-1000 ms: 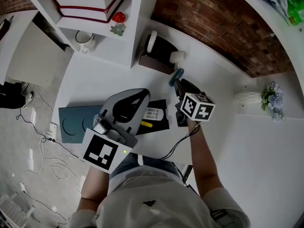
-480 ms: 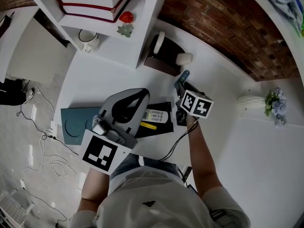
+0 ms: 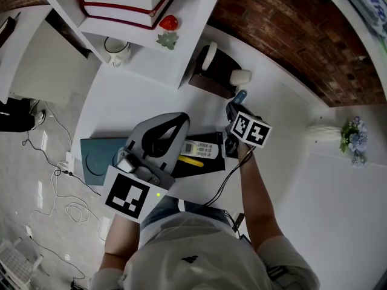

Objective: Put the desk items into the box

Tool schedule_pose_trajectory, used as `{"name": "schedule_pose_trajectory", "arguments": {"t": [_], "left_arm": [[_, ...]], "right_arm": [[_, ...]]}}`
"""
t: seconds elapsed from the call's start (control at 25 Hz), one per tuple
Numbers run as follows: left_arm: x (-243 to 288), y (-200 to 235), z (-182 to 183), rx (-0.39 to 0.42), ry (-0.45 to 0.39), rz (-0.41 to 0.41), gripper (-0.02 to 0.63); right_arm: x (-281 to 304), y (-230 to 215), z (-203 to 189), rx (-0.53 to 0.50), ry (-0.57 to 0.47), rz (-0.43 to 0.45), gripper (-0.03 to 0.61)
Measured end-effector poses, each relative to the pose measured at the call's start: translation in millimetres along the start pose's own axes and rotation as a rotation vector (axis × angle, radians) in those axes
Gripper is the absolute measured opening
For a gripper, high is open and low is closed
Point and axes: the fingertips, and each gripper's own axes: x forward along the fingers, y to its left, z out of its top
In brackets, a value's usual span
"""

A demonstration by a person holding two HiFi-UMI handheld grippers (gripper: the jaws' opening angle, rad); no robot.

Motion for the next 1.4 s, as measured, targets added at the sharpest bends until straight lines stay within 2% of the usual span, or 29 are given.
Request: {"name": "schedule_pose_trajectory", "arguments": {"t": [0.36, 0.52, 0.68, 1.08, 1.4], "left_arm": [[-2, 4, 0, -0.001, 0.000, 0.005, 0.012], [-3, 5, 0, 0.002, -0.001, 0.006, 0.012], [-3, 3, 0, 0.004, -0.001, 0.002, 0.012], [5, -15, 4, 0.011, -0.011, -0.038, 0.012], [18, -43, 10, 0.024, -0.020, -0.105, 0.012]], "right_arm": [[9, 4, 3, 0.029, 0.005, 0.015, 0.166], [5, 1, 1, 0.044, 0.004, -0.001, 0.091], [0, -2, -1, 0.076, -0.004, -0.001, 0.080], [-32, -4, 8, 0.110, -0.077, 0.026, 0.077], [-80, 4, 19, 0.119, -0.163, 0.094, 0.077]]}}
